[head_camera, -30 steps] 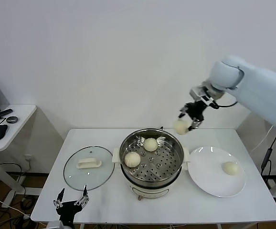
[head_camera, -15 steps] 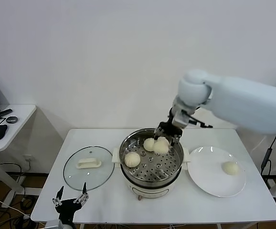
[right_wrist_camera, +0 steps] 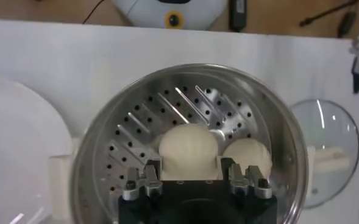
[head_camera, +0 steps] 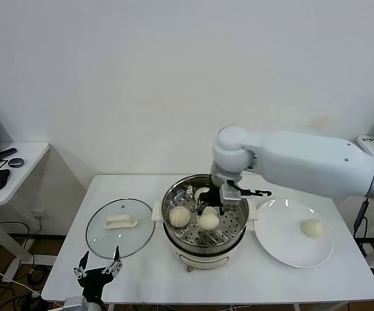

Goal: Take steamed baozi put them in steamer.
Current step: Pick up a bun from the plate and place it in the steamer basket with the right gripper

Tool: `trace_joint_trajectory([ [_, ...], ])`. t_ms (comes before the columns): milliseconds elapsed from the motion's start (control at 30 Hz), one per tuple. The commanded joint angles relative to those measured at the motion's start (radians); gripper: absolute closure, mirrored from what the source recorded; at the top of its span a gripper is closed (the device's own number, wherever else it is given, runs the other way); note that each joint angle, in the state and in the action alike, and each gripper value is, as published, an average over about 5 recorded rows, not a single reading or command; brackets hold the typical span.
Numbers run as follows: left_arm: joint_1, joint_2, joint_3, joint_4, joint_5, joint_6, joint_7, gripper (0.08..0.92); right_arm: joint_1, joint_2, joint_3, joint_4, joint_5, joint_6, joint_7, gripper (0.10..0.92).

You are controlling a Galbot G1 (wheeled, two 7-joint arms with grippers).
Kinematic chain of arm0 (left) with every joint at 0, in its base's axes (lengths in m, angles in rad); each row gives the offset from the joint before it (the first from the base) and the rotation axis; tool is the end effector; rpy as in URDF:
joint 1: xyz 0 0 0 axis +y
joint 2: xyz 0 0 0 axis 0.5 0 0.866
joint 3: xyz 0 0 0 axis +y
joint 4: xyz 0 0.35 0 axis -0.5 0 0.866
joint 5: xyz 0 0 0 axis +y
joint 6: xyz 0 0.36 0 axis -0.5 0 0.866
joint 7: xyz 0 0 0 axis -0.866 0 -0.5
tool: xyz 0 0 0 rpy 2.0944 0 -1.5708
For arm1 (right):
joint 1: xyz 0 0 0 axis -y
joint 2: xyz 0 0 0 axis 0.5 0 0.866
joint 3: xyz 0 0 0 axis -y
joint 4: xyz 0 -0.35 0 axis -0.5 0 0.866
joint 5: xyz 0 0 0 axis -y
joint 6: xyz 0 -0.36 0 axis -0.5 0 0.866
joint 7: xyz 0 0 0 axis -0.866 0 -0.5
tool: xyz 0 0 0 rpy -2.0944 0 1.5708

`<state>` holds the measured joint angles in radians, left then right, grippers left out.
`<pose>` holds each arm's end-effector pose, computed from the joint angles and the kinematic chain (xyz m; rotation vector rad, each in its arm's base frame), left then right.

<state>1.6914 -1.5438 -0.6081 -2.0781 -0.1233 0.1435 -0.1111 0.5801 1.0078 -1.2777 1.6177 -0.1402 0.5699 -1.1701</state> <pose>0.1460 0.0313 -0.3277 0.2460 -2.8522 0.0628 0.4725 0.1183 -0.0556 -2.0815 0.0690 -2.1542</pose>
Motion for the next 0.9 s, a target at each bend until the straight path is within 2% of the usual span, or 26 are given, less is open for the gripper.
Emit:
trace_joint_trajectory([
  [33,-0.002,-0.001,0.001,0.001,0.000,0.000,0.001,0.177,-0.031,0.037,-0.037,0.019,-0.044,0.033,0.031,0.457],
  [533,0.004,-0.001,0.001,-0.003,-0.005,0.000,0.001,0.177,-0.068,0.064,-0.053,0.004,-0.059,-0.020,0.058,0.450],
  [633,0.004,0.000,-0.001,-0.004,-0.008,0.000,0.001,0.177,-0.050,0.054,-0.062,0.016,-0.025,-0.067,0.064,0.399],
  [767,0.003,0.000,0.000,-0.002,-0.009,0.000,0.002,0.177,-0.020,0.038,-0.059,0.022,0.044,-0.090,0.056,0.284],
  [900,0.003,0.003,0.001,-0.002,-0.009,0.001,0.004,0.177,0.029,-0.031,-0.023,0.026,0.106,-0.114,0.053,0.213],
])
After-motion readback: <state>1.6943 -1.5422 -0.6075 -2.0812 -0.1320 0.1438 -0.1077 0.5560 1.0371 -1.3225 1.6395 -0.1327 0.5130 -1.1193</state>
